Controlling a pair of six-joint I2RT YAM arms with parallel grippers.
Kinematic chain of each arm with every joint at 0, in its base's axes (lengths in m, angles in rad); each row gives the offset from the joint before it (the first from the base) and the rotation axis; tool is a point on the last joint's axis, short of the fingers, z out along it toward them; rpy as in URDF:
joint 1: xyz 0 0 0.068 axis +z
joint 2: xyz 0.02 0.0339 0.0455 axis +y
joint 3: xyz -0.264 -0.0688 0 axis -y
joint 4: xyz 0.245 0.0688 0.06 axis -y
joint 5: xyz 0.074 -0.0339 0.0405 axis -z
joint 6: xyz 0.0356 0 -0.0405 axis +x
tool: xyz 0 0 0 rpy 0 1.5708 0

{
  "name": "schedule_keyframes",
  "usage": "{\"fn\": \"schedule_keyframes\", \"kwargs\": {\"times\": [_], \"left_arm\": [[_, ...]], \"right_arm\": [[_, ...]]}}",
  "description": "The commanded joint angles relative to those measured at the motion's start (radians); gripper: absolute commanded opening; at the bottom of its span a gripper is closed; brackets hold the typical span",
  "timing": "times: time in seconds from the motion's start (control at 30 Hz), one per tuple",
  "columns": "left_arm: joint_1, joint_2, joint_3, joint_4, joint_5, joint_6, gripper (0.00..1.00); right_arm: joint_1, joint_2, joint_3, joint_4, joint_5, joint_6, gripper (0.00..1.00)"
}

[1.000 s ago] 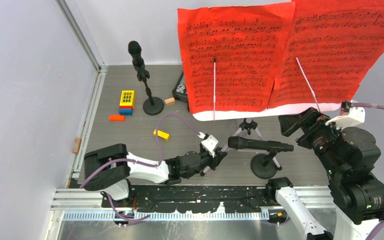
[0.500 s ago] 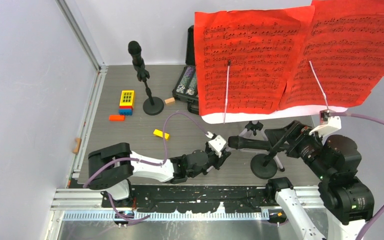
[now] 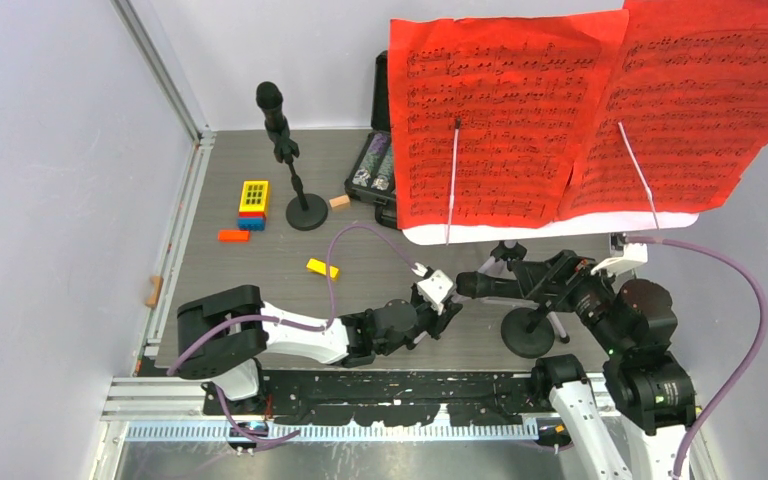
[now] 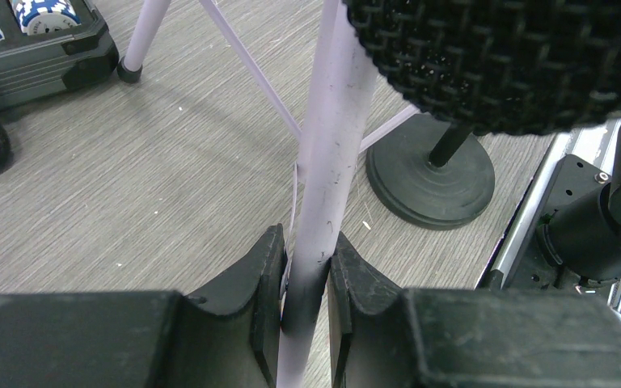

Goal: Pack up the instrument practice props
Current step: Move the music stand to the center of the board.

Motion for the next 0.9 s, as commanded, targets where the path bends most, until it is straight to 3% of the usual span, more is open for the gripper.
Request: {"fn": "schedule_keyframes", "kwargs": {"times": [0.0,0.63,0.87], "left_arm": [[0.005,0.073,-0.024,-0.249,0.030,-0.068,0.00],[-0.012,0.083,0.016,-0.291,0.037,-0.035,0.00],[-0.015,0.096,0.034,-0.309,0.040,-0.028,0.00]], "right_arm": [[0.002,0.007,-0.045,0.188,-0.012,-0.020,0.99],[0.002,0.030,-0.241,0.413,0.020,0.098,0.99],[0.002,0.022,-0.300,0.474,0.015,0.138,0.92]]}}
